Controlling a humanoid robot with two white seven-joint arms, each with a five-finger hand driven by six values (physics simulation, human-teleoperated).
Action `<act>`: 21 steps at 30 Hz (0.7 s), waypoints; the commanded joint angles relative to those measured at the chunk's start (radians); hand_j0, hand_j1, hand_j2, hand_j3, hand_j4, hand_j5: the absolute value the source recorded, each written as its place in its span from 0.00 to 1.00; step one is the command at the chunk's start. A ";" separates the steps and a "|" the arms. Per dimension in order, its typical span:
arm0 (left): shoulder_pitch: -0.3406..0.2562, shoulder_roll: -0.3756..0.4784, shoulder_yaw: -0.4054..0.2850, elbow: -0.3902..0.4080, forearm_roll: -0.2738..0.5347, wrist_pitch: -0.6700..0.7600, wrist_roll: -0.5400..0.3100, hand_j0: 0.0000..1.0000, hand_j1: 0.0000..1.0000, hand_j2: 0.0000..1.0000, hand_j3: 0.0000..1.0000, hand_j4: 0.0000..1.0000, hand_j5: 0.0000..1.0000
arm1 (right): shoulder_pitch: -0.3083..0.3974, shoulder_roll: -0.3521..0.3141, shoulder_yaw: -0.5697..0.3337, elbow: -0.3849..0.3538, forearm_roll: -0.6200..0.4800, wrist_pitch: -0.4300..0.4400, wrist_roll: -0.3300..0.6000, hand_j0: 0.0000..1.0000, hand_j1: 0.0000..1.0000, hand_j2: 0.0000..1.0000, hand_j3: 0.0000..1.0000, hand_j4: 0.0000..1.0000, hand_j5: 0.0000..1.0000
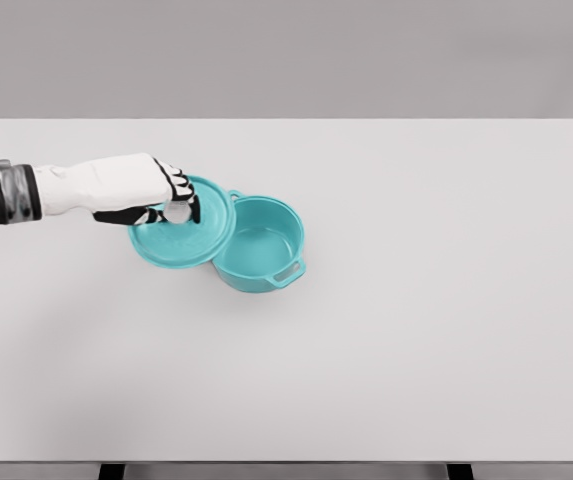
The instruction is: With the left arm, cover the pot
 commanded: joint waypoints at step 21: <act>-0.025 -0.084 -0.005 0.028 -0.043 0.003 -0.004 0.44 0.44 0.44 0.44 0.44 0.44 | 0.000 0.000 0.000 -0.001 0.001 0.000 0.001 1.00 1.00 1.00 1.00 1.00 1.00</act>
